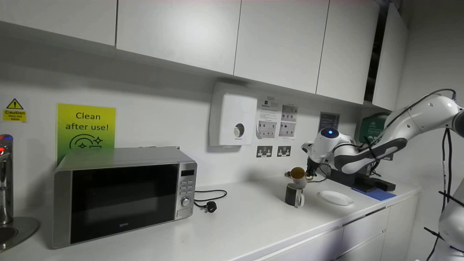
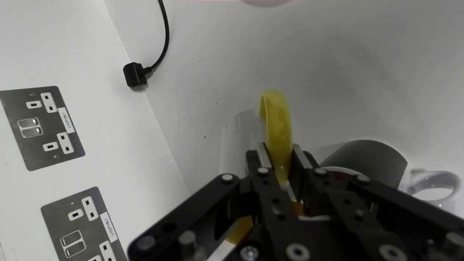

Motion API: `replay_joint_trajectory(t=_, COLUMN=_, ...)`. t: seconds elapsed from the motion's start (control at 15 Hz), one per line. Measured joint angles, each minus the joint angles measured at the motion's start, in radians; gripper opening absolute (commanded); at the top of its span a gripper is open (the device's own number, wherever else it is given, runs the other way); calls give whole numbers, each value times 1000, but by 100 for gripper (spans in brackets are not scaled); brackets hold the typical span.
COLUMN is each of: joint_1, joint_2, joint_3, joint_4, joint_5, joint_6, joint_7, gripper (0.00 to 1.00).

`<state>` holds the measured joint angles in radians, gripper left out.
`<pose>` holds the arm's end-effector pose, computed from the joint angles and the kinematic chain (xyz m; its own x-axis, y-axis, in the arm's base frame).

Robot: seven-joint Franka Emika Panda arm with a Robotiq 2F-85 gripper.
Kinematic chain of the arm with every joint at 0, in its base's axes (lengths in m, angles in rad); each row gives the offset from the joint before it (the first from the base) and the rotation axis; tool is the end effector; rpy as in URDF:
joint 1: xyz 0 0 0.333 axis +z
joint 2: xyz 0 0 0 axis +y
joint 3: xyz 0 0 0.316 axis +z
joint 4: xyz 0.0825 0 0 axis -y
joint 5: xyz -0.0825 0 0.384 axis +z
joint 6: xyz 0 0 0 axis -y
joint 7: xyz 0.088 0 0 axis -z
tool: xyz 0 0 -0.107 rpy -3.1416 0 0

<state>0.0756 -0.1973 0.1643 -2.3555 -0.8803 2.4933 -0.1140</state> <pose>0.4860 0.1252 0.4396 0.5497 0.8353 -0.0094 0.6281 -0.4059 0.6639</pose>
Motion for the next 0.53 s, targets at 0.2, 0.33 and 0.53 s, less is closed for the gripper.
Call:
replay_joint_trajectory(t=0.2, joint_1=15, joint_2=-3, joint_3=2, joint_4=4, joint_5=-18, joint_6=-34, joint_7=-3, gripper=5)
replay_joint_trajectory(t=0.33, joint_1=22, joint_2=-5, joint_3=7, joint_4=9, joint_5=-29, joint_6=-61, joint_7=-5, gripper=5)
replay_joint_trajectory(t=0.53, joint_1=37, joint_2=-5, joint_3=10, joint_4=24, joint_5=-48, joint_6=-105, joint_7=-13, gripper=5)
